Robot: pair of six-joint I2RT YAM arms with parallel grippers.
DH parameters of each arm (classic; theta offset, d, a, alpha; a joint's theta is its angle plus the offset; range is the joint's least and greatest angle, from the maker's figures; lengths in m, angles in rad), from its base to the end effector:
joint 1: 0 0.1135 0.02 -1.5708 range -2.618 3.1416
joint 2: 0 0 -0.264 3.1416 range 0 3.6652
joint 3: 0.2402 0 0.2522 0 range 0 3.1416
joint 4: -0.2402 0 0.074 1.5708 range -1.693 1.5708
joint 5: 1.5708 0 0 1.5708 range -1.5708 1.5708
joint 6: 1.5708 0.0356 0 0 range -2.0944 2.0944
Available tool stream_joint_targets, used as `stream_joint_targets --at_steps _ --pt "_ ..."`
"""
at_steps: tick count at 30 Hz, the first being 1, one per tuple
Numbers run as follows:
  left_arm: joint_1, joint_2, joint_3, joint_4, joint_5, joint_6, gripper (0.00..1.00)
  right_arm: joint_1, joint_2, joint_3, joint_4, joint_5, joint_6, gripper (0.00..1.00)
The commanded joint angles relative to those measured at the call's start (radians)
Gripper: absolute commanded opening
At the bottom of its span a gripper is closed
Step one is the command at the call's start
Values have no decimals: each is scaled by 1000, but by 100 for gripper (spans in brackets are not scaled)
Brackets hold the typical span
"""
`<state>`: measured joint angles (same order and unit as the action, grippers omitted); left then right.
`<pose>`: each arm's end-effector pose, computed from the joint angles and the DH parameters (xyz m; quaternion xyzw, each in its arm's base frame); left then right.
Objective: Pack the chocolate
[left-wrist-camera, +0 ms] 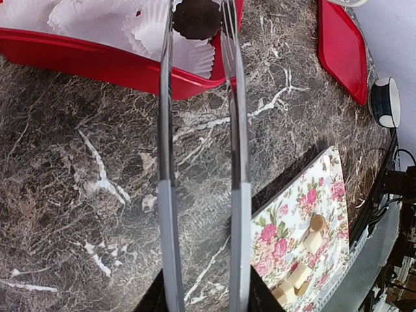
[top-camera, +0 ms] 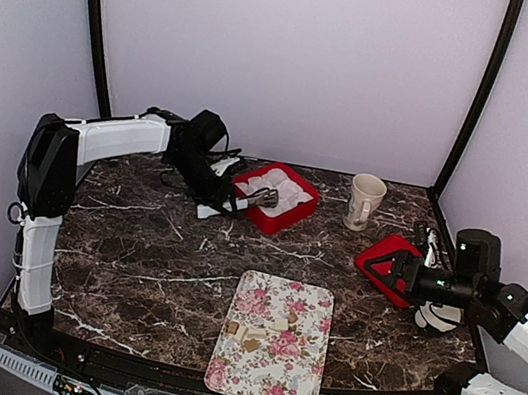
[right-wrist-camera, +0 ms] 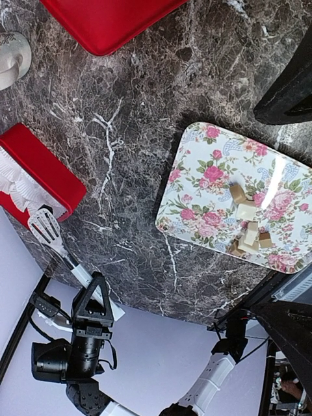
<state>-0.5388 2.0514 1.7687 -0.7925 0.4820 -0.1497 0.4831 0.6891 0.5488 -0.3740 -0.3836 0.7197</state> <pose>0.3728 -0.2421 0.2440 0.2394 0.9124 -0.2982 0.1461 0.1358 0.0863 0.2539 0.0047 0.8533 0.4157 0.3148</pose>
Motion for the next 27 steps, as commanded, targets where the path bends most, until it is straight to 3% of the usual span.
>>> stream_joint_targets --at_steps 1,27 --pt "0 -1 46 -11 28 18 24 -8 2 -11 37 4 3 95" --pt "1 9 54 -25 39 33 32 -18 6 -14 40 -4 1 95"
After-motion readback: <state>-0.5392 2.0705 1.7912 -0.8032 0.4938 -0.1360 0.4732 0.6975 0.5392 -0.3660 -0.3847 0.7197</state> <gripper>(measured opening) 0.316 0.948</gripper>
